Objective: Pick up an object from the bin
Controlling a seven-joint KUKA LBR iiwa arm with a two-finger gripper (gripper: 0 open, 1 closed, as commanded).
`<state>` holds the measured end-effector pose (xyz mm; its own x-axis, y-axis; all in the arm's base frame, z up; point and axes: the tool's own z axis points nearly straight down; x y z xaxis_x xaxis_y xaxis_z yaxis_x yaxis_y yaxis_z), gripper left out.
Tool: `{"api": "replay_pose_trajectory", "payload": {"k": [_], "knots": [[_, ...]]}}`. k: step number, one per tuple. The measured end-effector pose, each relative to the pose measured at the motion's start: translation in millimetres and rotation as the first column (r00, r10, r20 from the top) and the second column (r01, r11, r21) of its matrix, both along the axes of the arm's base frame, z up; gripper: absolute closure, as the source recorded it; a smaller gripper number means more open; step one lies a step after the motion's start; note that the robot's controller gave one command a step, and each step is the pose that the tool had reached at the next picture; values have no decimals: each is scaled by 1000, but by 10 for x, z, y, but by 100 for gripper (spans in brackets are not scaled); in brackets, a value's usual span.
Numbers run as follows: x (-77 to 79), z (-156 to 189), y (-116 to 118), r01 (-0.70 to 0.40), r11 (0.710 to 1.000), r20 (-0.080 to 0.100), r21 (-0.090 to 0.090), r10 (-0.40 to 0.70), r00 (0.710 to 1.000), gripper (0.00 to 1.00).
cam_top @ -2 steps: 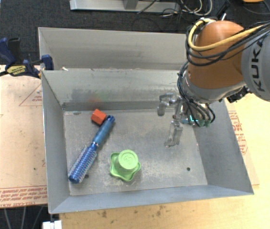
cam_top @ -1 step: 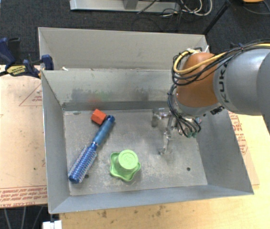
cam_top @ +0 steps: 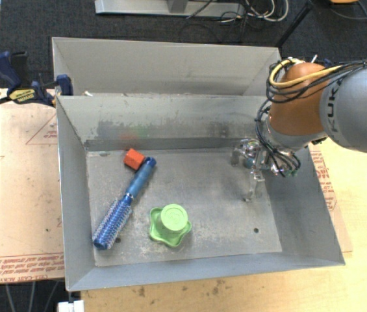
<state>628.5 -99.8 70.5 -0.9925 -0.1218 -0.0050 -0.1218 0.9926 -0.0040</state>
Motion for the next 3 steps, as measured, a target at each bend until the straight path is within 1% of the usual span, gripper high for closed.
{"api": "replay_pose_trajectory", "payload": {"k": [1,2,3], "knots": [[220,314,-571,-110,994,2,0,110,994,0],[257,25,-507,11,1000,2,6,-11,1000,0],[273,43,-503,12,1000,7,8,-12,1000,0]]}}
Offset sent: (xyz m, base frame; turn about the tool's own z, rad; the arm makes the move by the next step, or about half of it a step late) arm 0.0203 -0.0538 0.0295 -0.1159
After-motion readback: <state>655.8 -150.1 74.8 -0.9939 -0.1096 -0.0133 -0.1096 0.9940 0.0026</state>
